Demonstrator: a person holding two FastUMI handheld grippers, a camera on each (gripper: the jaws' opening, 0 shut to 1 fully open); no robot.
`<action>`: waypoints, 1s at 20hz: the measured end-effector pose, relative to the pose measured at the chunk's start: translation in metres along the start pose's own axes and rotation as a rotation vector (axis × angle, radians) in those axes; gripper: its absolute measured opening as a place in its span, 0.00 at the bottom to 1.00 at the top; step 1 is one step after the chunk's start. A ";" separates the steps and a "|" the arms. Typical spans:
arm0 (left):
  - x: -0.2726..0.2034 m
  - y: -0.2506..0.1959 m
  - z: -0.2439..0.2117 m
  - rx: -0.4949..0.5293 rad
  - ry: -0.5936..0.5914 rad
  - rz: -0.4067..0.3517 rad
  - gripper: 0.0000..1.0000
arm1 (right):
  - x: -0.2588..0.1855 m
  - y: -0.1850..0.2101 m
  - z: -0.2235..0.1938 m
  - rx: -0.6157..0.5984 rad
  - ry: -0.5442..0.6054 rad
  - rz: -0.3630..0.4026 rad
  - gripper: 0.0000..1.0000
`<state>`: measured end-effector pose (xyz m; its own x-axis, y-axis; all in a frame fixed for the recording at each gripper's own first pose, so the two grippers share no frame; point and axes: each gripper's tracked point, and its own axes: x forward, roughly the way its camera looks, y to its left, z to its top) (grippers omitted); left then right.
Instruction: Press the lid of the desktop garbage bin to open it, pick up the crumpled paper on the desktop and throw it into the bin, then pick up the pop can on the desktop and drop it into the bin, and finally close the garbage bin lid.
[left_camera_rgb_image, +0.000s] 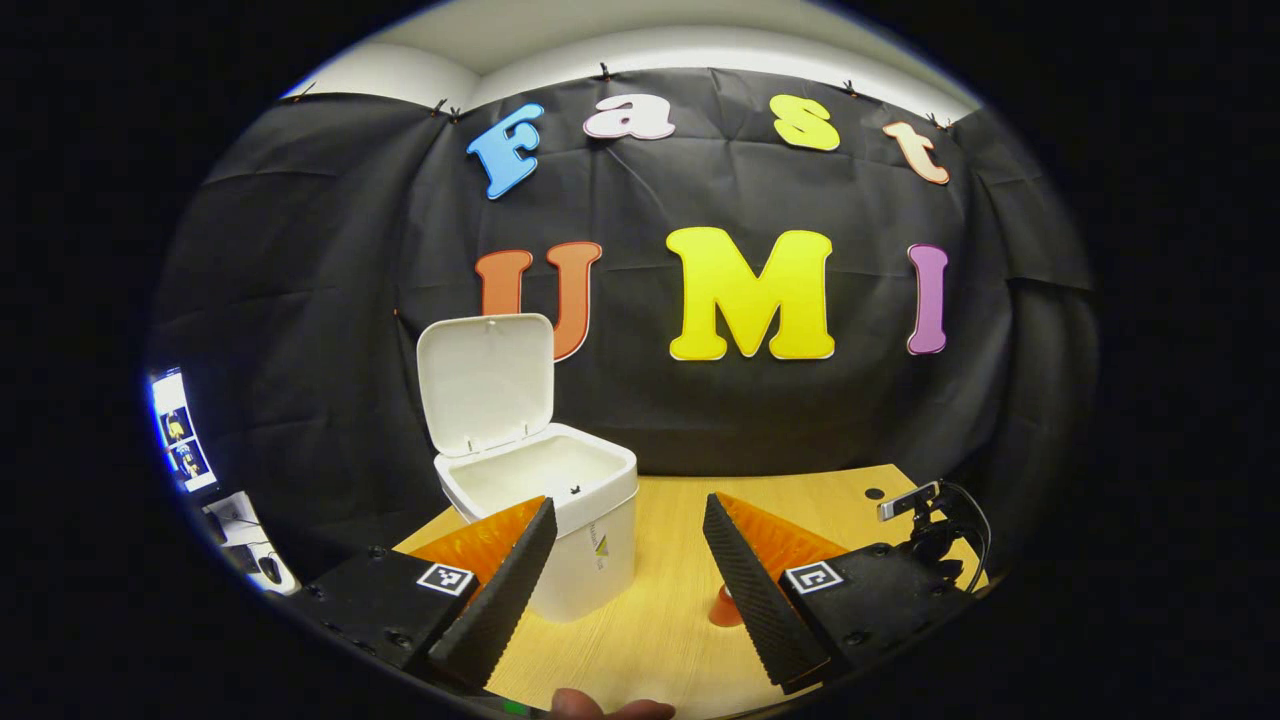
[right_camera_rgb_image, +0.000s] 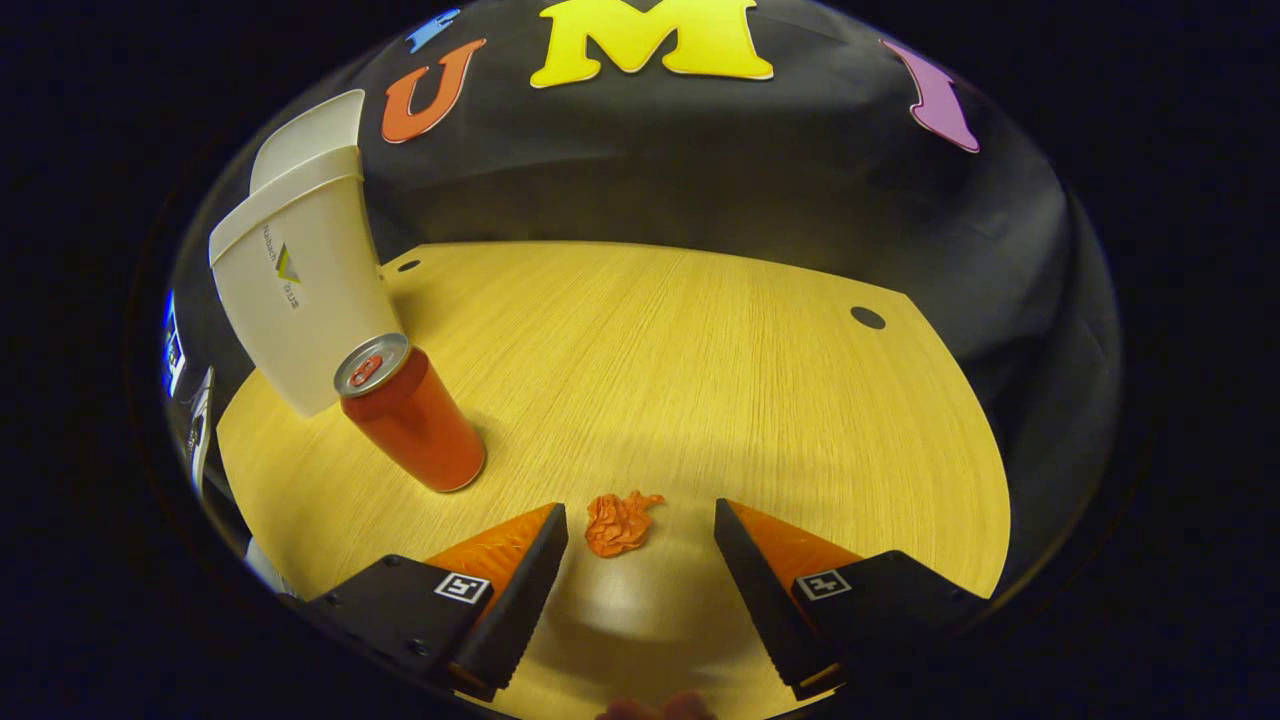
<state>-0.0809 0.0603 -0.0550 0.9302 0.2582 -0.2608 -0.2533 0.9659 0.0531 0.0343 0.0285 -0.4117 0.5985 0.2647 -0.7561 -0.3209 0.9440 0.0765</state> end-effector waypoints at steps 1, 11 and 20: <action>0.000 0.004 -0.001 0.000 0.003 0.009 0.97 | 0.004 0.001 -0.002 -0.006 0.009 0.002 0.95; 0.001 0.023 -0.008 -0.017 0.036 0.055 0.97 | 0.027 0.014 -0.020 -0.021 0.107 0.033 0.81; 0.001 0.029 -0.006 -0.025 0.033 0.062 0.97 | 0.025 0.026 -0.017 -0.032 0.142 0.063 0.28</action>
<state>-0.0888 0.0885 -0.0594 0.9032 0.3166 -0.2898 -0.3171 0.9473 0.0464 0.0284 0.0566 -0.4398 0.4675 0.2907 -0.8348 -0.3788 0.9192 0.1079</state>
